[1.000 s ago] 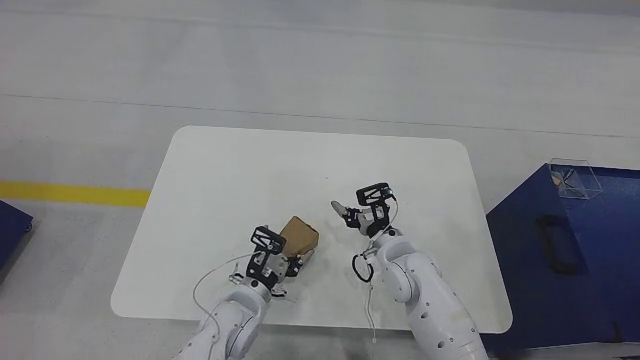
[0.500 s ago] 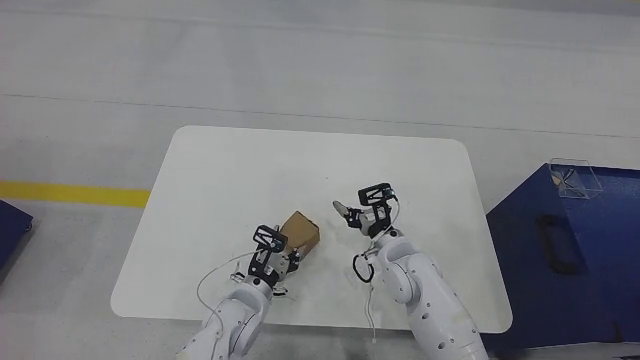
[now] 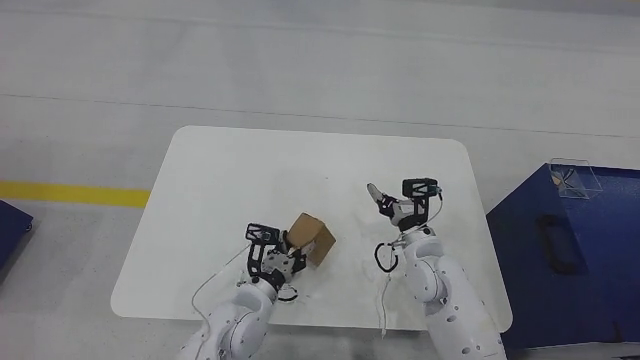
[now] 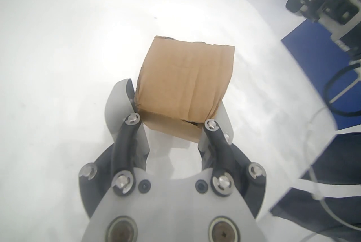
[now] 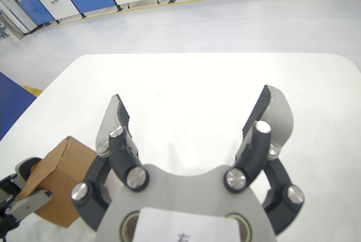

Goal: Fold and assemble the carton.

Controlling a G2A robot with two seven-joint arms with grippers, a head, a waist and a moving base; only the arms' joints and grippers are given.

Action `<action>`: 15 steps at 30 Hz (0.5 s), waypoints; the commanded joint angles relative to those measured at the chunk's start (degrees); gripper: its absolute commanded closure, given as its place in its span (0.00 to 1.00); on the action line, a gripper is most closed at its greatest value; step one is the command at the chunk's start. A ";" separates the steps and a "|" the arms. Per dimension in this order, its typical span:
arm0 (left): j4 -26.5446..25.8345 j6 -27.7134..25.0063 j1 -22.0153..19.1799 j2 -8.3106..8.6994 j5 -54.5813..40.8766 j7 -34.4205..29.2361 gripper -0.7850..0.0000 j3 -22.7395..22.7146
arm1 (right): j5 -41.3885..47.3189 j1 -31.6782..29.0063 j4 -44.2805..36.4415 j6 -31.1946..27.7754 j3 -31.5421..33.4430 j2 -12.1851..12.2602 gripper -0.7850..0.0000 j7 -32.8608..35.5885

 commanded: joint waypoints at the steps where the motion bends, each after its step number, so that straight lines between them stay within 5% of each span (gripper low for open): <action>1: -2.92 2.52 1.09 -0.22 -10.30 -5.22 1.00 -0.99 | 0.41 -0.58 -0.74 -0.52 0.91 0.18 0.00 0.30; 7: -4.56 13.43 0.20 -0.79 -31.73 -21.19 1.00 -3.62 | 1.80 -1.64 -1.03 -1.51 1.22 0.31 0.00 0.85; 13: 0.59 17.65 -2.46 -0.93 -39.22 -25.48 1.00 -4.80 | 1.91 -0.65 0.82 -1.77 -0.69 0.09 0.00 0.65; 14: 1.36 18.31 -2.85 -0.89 -38.72 -25.54 0.88 -4.64 | 1.95 -0.51 1.04 -1.91 -0.84 0.08 0.00 0.72; 15: 1.99 18.92 -3.09 -0.86 -38.19 -25.89 0.52 -4.28 | 1.88 -0.40 1.42 -2.19 -1.11 0.09 0.00 1.24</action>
